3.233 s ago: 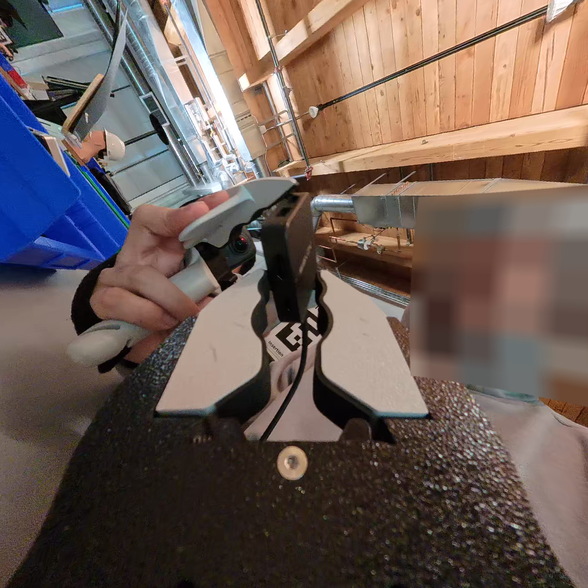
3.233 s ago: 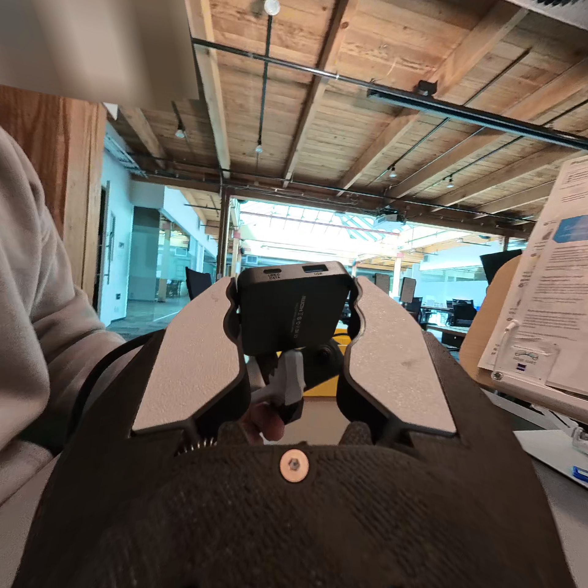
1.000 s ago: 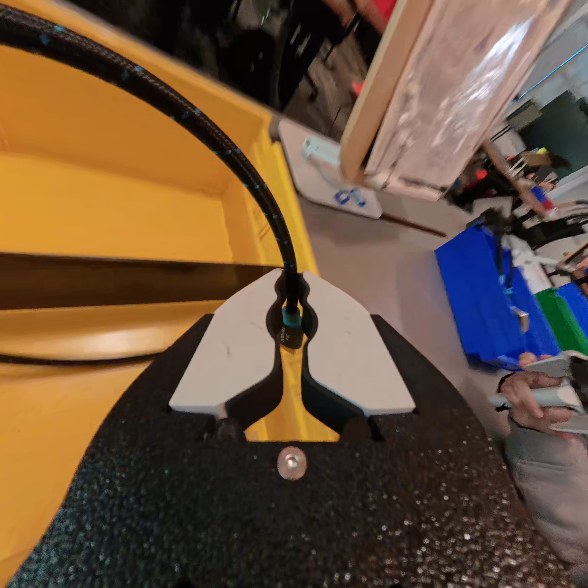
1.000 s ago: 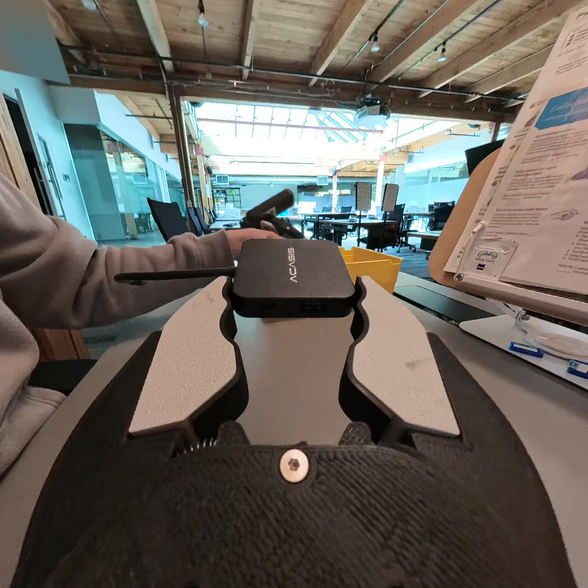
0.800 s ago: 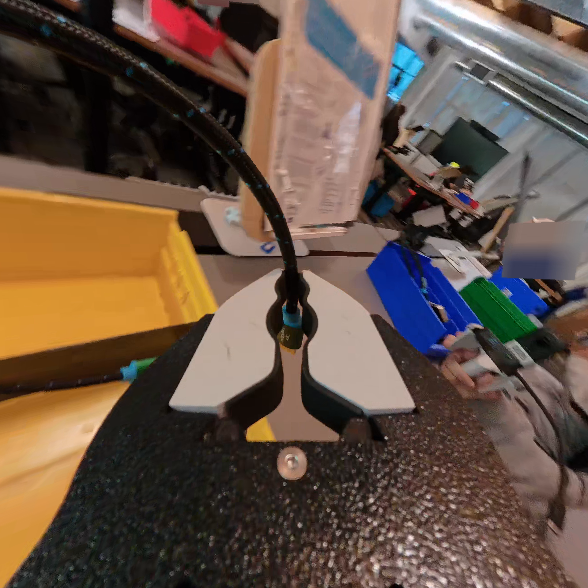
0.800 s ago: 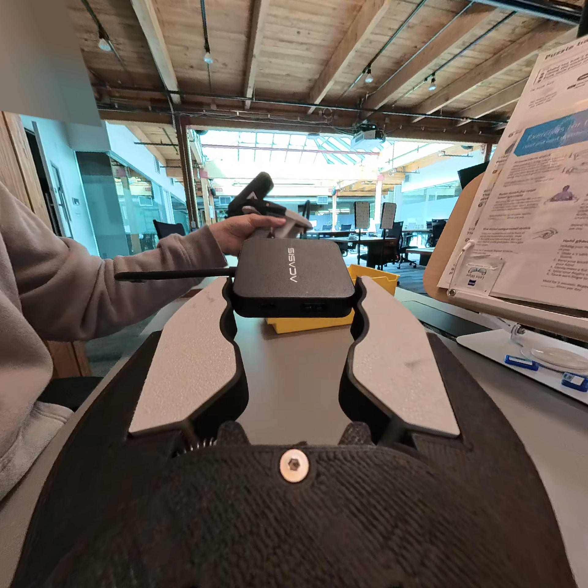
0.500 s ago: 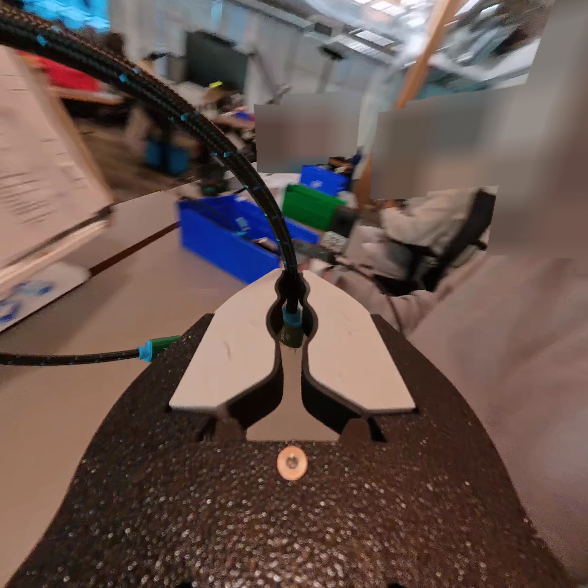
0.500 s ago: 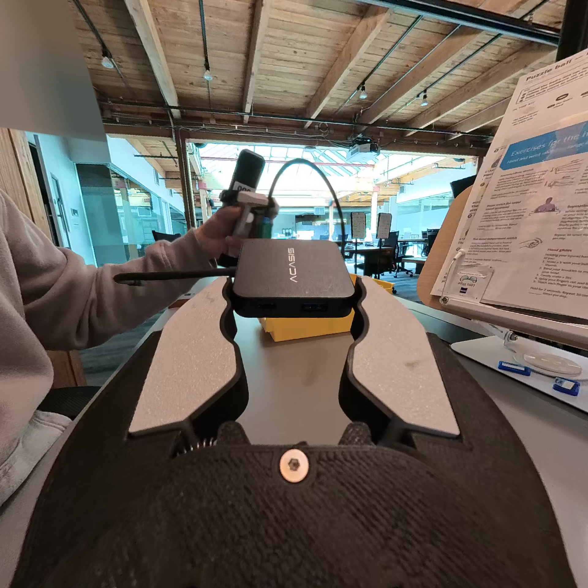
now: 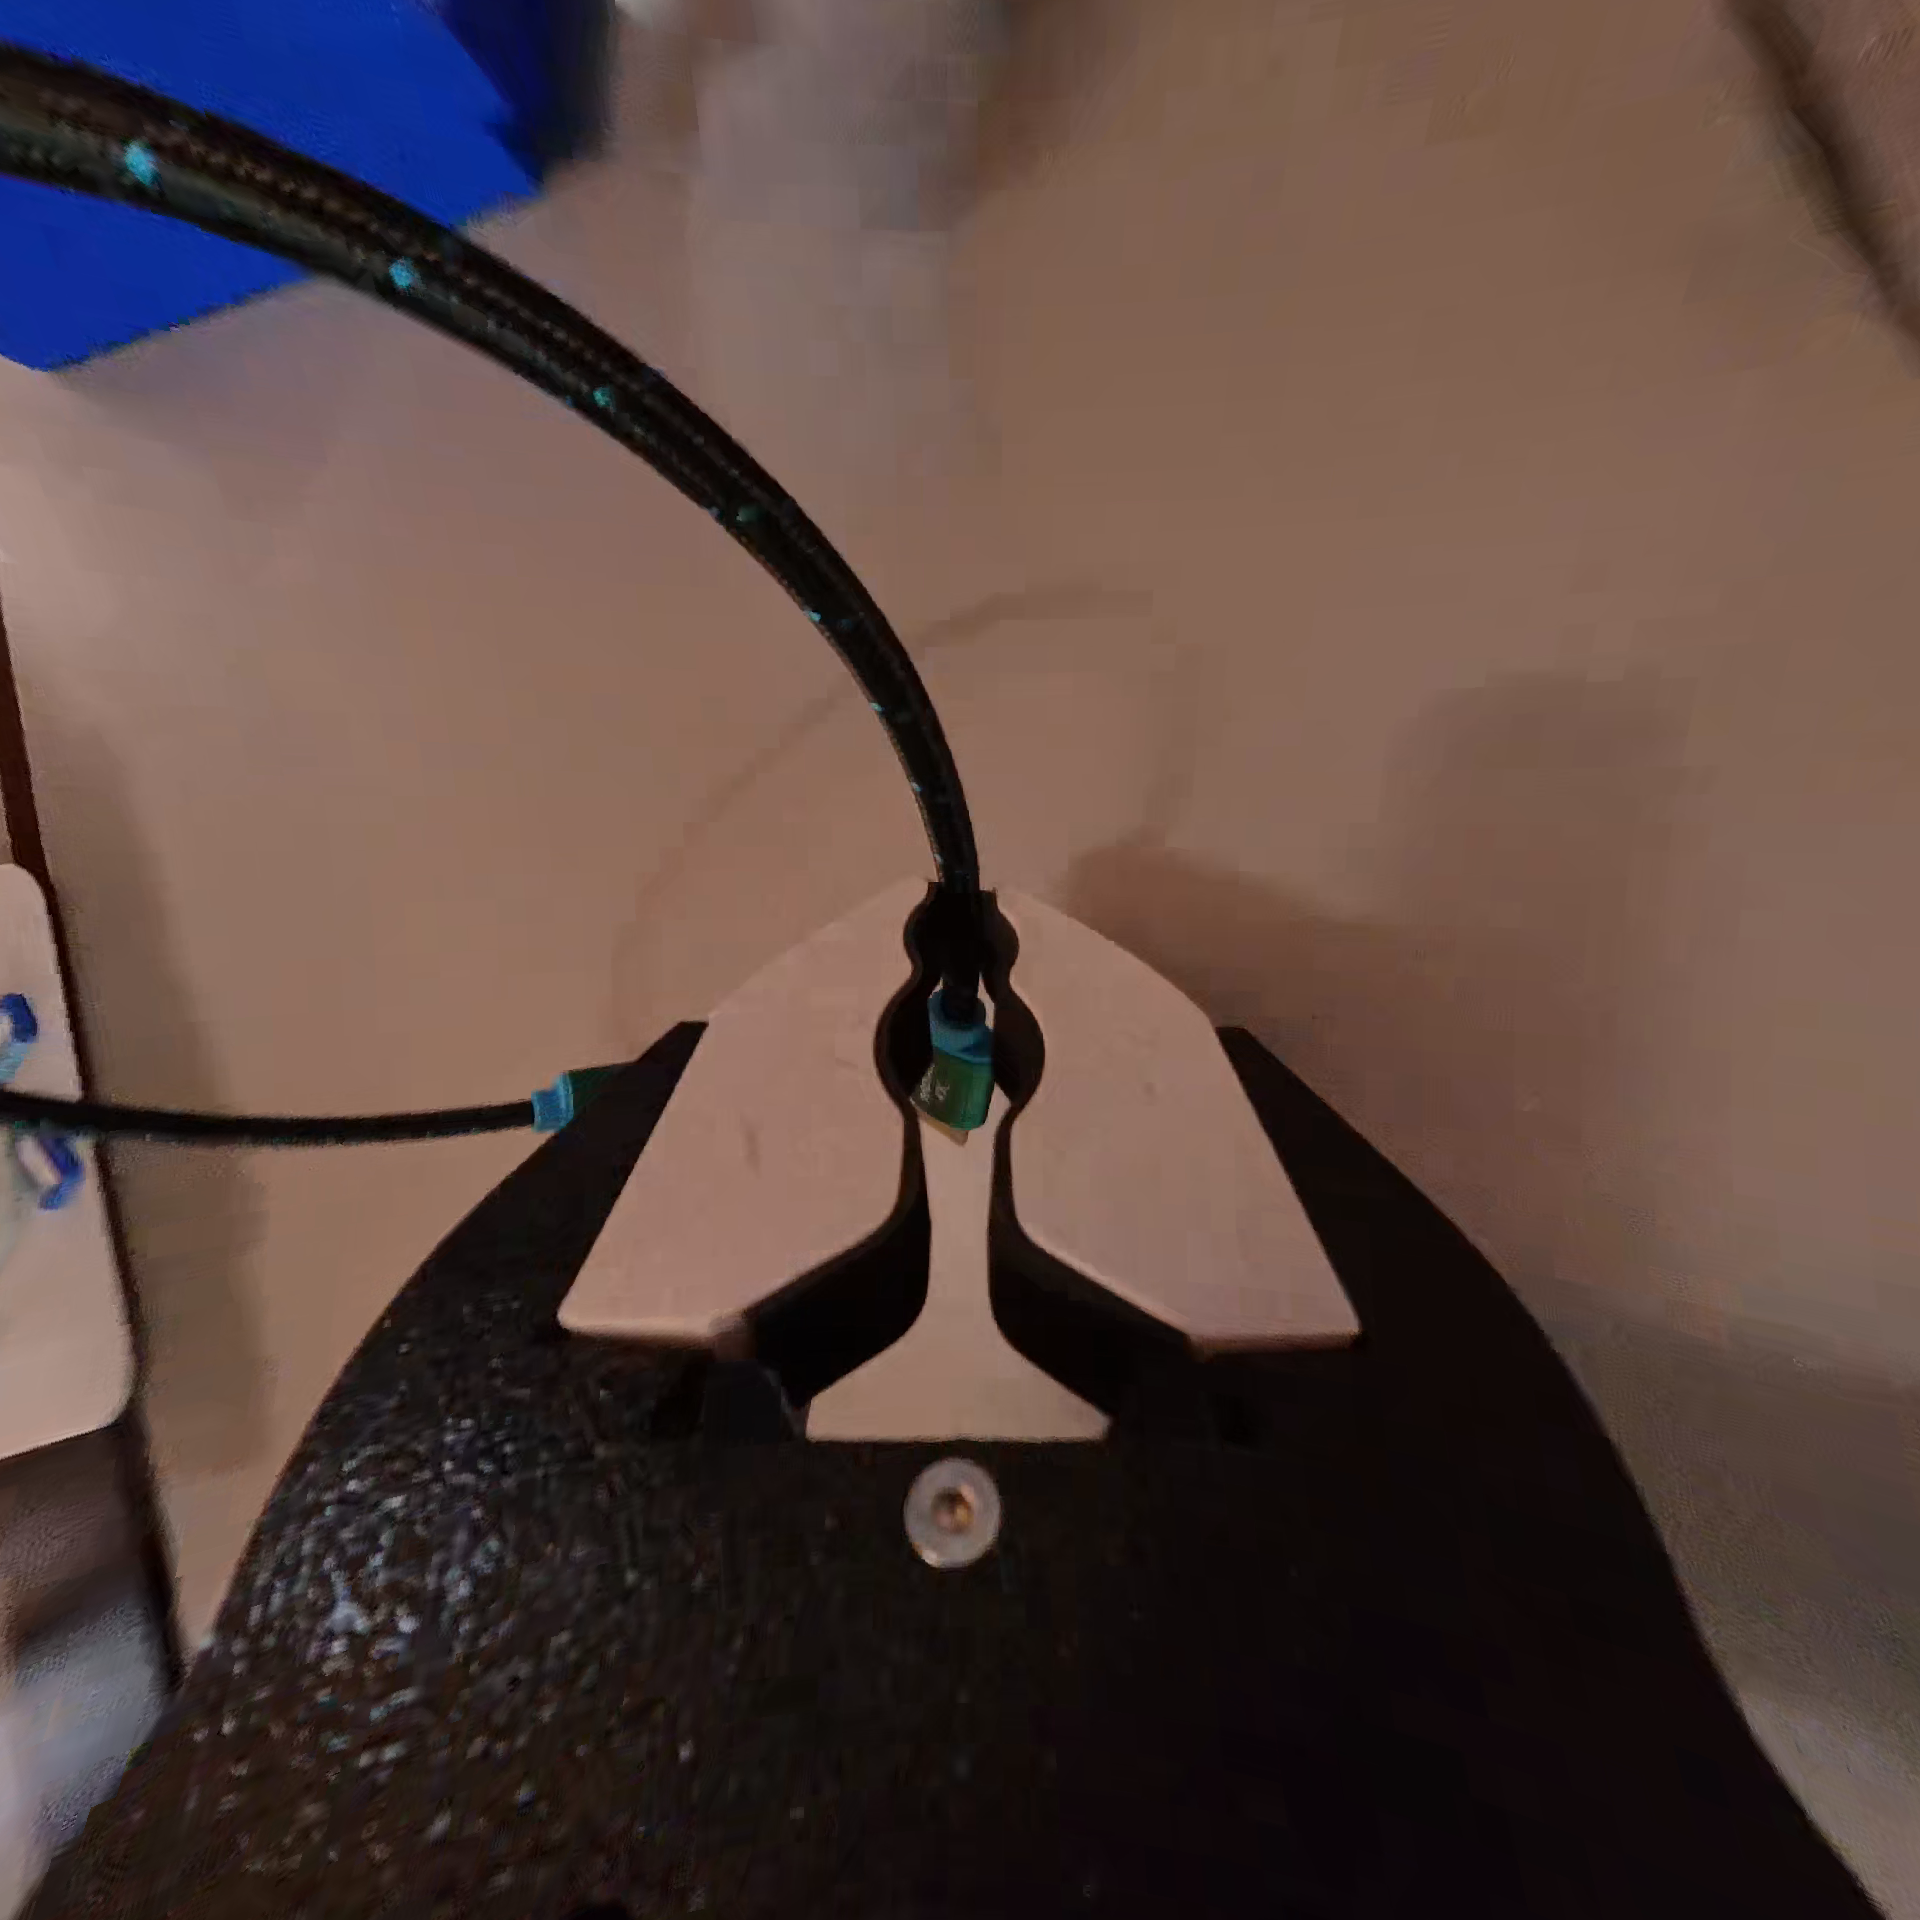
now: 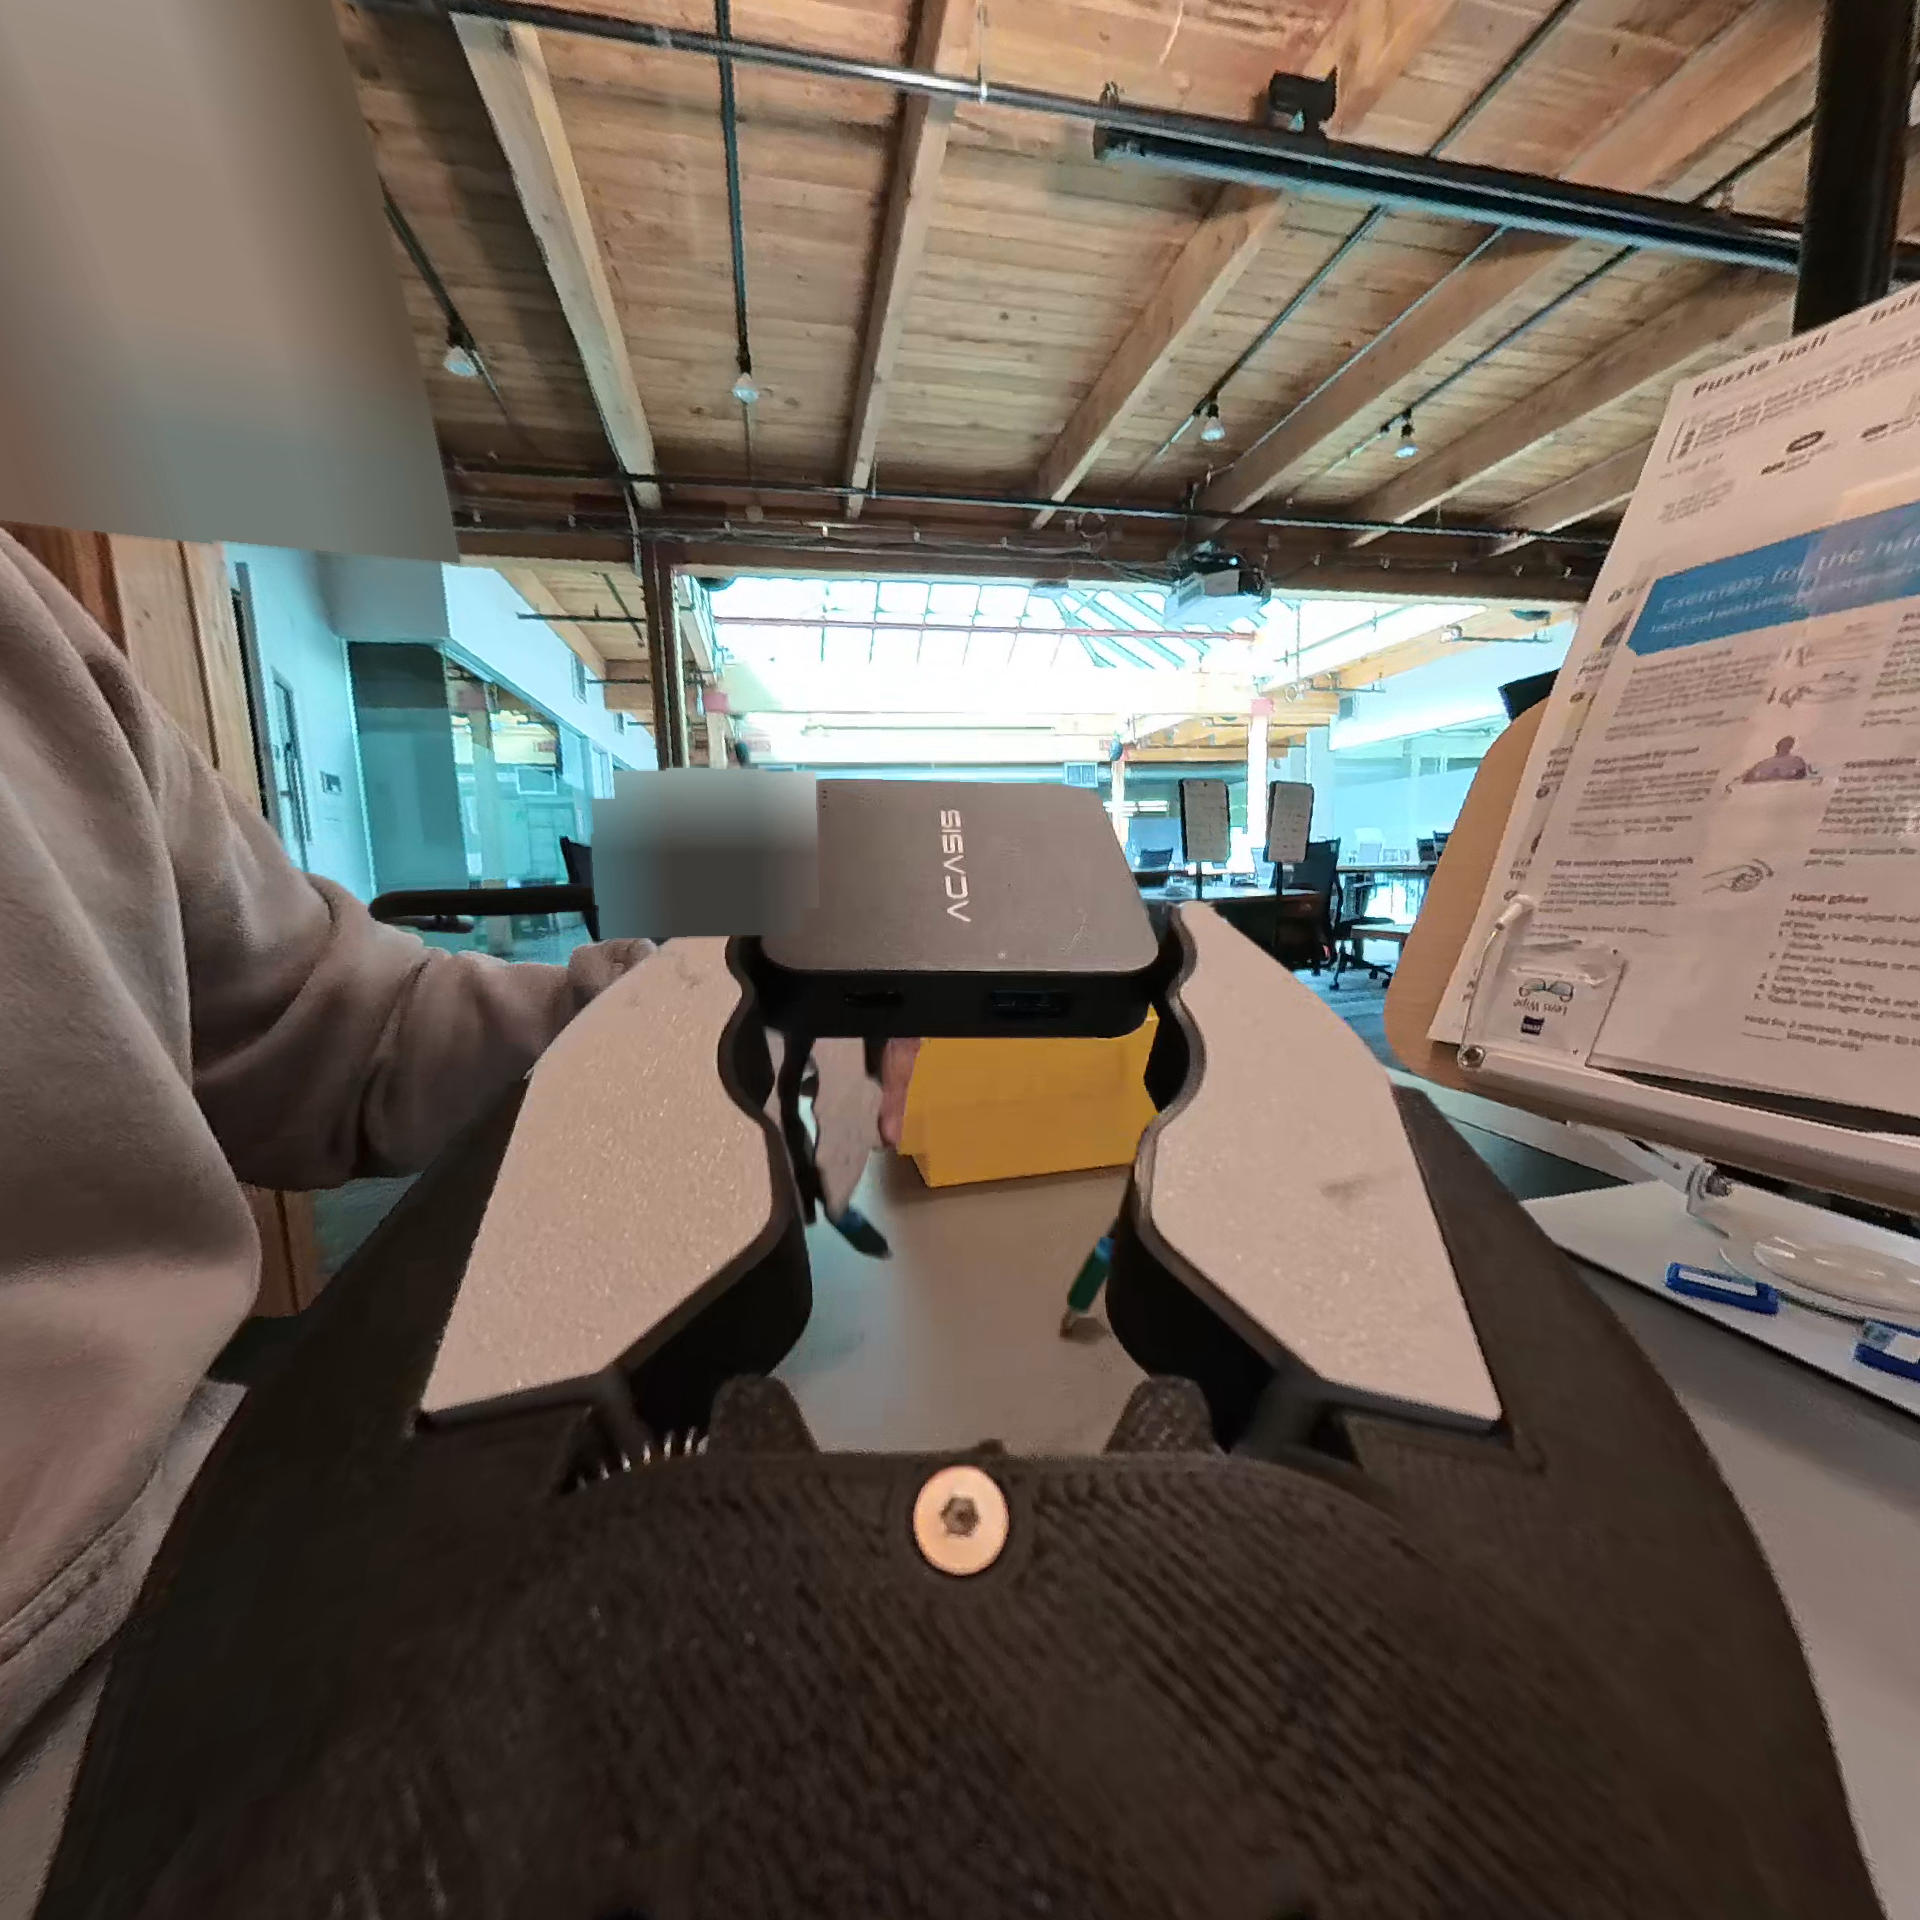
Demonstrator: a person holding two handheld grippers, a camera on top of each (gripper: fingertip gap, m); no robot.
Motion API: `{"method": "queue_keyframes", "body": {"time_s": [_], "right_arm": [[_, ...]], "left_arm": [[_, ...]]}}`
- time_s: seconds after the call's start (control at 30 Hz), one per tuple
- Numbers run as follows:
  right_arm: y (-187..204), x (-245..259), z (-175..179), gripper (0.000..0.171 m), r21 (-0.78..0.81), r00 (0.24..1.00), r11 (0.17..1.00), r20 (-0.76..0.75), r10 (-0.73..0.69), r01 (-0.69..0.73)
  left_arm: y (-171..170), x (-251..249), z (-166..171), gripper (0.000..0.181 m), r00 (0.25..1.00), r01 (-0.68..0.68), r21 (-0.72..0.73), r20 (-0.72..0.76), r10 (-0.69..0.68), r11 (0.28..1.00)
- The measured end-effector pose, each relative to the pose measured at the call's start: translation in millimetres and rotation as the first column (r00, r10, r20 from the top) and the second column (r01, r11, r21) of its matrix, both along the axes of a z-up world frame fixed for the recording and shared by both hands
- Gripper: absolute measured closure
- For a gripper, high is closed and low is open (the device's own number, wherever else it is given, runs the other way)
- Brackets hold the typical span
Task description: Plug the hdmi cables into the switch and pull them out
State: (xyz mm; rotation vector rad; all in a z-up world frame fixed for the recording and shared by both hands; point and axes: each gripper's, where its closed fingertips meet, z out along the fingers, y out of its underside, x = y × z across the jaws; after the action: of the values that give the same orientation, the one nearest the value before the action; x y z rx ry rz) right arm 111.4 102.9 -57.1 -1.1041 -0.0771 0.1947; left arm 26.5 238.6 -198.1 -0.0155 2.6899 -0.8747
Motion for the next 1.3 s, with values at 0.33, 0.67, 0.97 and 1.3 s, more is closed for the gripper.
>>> {"method": "queue_keyframes", "body": {"time_s": [0.33, 0.67, 0.97, 1.3], "right_arm": [[-4, 2, -1, 0.099, -0.008, 1.000, 1.000, 0.019, -0.024, 0.024], [3, -3, -5, 0.099, -0.036, 0.999, 0.999, 0.038, -0.016, 0.018], [9, -6, -10, 0.099, -0.052, 1.000, 0.999, 0.031, 0.000, 0.002], [7, -5, -10, 0.099, -0.059, 0.999, 0.998, 0.041, -0.003, 0.005]], "left_arm": [[31, 19, -34, 0.165, 0.935, -0.163, 0.177, 0.342, 0.094, 0.971], [95, 19, -22, 0.138, 0.243, -0.945, -0.276, -0.230, 0.942, 0.176], [49, 35, -55, 0.124, 0.099, -0.977, -0.212, -0.336, 0.936, 0.027], [31, 46, -25, 0.167, 0.727, -0.686, -0.293, -0.259, 0.635, 0.666]]}}
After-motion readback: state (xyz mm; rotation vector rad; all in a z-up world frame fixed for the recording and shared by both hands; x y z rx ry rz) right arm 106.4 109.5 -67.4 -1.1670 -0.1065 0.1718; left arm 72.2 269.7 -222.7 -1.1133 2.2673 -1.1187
